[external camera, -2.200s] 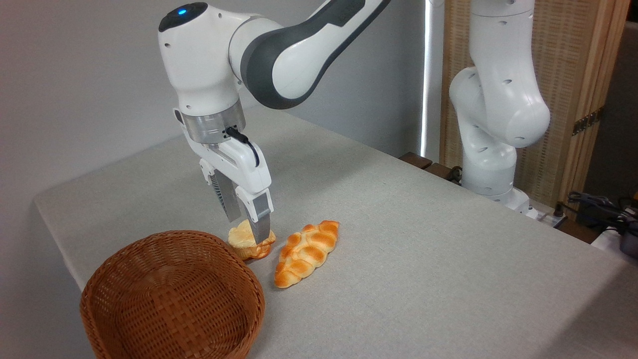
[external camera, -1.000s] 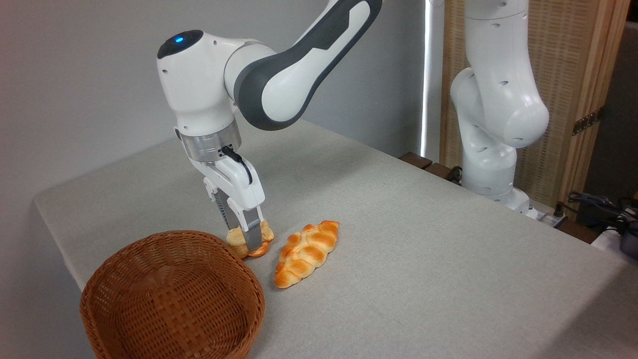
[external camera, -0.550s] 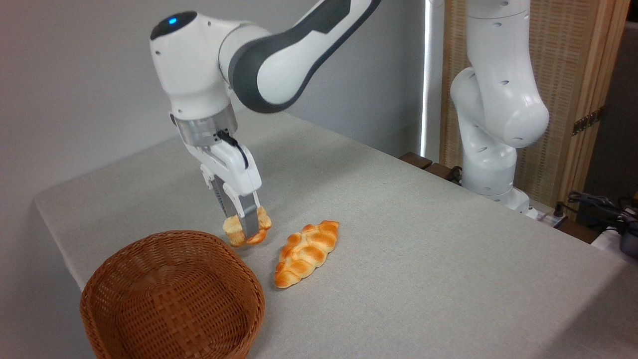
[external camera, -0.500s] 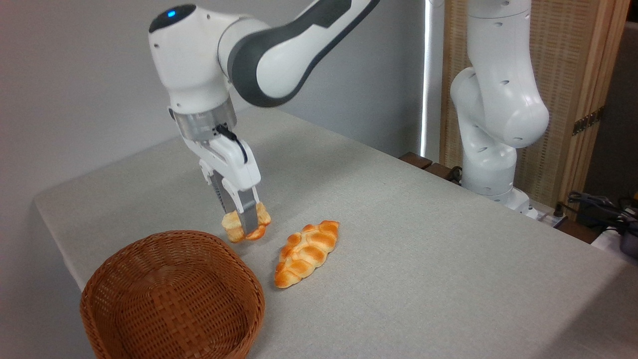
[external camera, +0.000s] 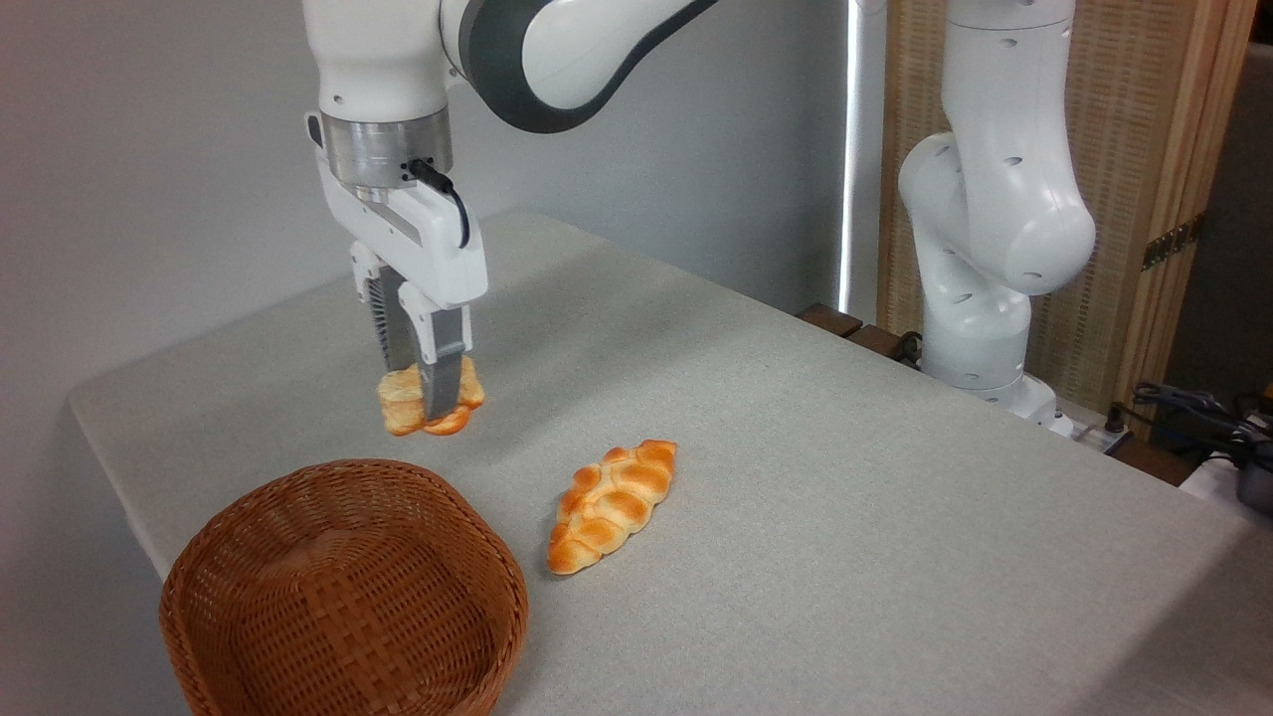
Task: Put bread into the basket
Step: 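Lift the held roll and carry it over the wicker basket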
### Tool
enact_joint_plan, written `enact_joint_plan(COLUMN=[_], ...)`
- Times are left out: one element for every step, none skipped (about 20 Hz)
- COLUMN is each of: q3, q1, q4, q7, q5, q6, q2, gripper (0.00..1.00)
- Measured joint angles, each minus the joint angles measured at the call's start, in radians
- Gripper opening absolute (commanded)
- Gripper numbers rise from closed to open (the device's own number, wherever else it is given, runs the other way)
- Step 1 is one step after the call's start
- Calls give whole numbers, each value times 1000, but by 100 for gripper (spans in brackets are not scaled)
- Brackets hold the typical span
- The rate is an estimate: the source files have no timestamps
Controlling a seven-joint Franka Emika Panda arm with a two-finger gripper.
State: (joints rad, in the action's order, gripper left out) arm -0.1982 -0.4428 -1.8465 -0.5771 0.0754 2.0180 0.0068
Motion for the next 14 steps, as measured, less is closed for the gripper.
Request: enact_joint_plan(q3=[-2, -4, -6, -7, -7, -7, -8, -9, -9, -9, -9, -9, -9, -9], q1=[0, 0, 1, 2, 4, 6, 7, 7, 8, 8, 8, 8, 9, 9], q4=[0, 0, 0, -1, -1, -2, -3, -4, -4, -4, -4, -4, -4, -4], q7=[0, 0, 0, 0, 0, 0, 0, 0, 0, 4, 14, 26, 35, 39], q5=[0, 0, 0, 0, 0, 0, 0, 0, 0, 0, 0, 0, 0, 0], q6=[33, 61, 90, 121, 148, 168, 182, 201, 220, 239, 255, 264, 267, 269], q2=[1, 3, 5, 7, 10, 15, 23, 32, 42, 52, 62, 71, 79, 87], gripper=[66, 67, 67, 67, 68, 71, 75, 78, 85, 97, 100, 100, 100, 100])
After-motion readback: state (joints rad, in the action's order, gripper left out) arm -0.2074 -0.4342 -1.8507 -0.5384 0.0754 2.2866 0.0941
